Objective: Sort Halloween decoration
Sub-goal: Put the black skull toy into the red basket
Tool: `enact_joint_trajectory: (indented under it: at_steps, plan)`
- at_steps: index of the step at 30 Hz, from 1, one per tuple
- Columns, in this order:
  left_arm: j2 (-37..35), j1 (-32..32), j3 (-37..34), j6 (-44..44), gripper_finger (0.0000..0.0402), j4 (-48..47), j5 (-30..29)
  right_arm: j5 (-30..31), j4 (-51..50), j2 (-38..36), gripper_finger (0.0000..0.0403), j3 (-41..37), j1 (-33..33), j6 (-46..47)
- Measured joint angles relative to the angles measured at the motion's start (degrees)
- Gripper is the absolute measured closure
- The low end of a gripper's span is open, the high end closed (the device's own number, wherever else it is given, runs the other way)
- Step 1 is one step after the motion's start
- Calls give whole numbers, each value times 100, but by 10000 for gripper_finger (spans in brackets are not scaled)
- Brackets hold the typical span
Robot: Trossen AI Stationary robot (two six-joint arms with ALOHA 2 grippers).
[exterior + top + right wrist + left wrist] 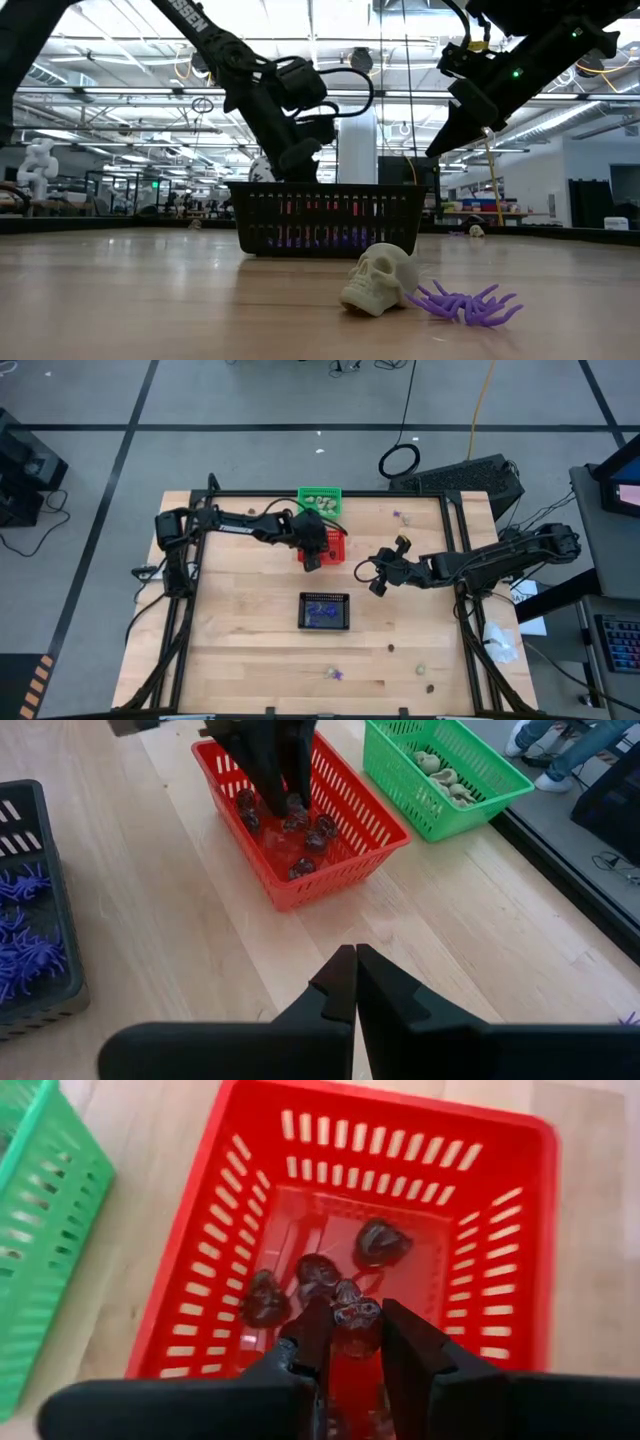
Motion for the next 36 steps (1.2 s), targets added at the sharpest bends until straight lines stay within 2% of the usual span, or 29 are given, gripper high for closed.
enact_joint_trajectory:
  at_steps: [8, 11, 13, 15, 20, 21, 25, 31, 36]
  plan:
    - [28, -7, 2, 24, 259, 31, -2, -53, -7, 0, 403, 0, 0, 2]
    - [28, -14, 0, 162, 243, 28, -4, -457, -76, 0, 403, 0, 0, -45]
    - [0, -54, 0, 198, 253, 32, -5, -613, -89, 0, 403, 14, 3, -51]
    - [-58, -121, 0, 371, 278, 97, -27, -621, -200, 0, 403, 83, 40, -46]
    - [-301, -324, -9, 644, 380, 328, -67, -635, -1427, 0, 403, 656, 321, 246]
    - [-360, -375, -44, 645, 391, 462, -65, -652, -1758, 0, 403, 813, 400, 404]
    - [-584, -625, -389, 573, 396, 1348, -56, -864, -2480, -3, 403, 1197, 771, 969]
    - [-1036, -981, -1317, 95, 401, 2790, -24, -1380, -2841, 67, 403, 1237, 1447, 2026]
    - [-1492, -1319, -2076, -248, 402, 3766, -9, -1641, -2886, 438, 403, 1237, 2145, 3089]
